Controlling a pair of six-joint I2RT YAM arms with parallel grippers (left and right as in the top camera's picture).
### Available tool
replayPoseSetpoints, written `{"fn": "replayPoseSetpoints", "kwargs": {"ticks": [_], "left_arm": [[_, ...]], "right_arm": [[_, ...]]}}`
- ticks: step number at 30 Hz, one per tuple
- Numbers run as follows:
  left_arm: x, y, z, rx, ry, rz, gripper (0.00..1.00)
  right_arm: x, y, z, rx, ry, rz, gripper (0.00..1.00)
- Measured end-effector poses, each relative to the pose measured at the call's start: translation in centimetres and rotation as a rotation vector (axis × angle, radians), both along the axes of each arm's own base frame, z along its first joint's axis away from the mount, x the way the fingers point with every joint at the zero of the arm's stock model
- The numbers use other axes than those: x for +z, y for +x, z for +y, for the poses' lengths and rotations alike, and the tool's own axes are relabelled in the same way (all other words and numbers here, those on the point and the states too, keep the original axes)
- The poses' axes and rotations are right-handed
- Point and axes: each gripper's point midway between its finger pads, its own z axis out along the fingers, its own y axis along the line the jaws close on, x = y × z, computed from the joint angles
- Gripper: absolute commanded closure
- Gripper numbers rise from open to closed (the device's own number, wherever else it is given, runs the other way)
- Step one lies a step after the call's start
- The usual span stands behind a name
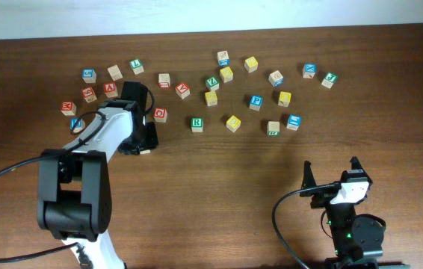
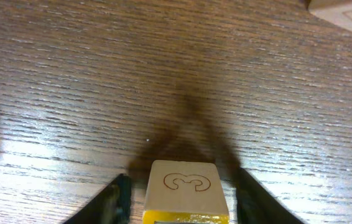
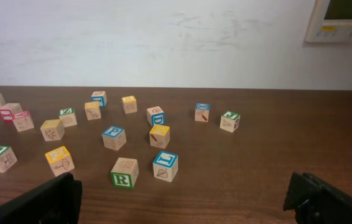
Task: Spell out CVPR
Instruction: 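Carry the yellow C block forward and set it down mid-table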
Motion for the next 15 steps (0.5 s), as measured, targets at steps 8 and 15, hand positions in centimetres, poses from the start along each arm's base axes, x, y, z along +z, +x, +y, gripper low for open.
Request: {"fn": "replayPoseSetpoints", "kwargs": {"ticks": [8,15], "left_arm": [[0.1,-0.6,0.1,0.0,0.005,0.028,0.79],[2.6,-2.6,-2.3,-0.013,-0.126,0.172,0.82]], "right_arm": [[0.0,0.0,0.0,0.0,0.0,0.0,0.02],[0.0,0.0,0.0,0.0,0.0,0.0,0.02]]}}
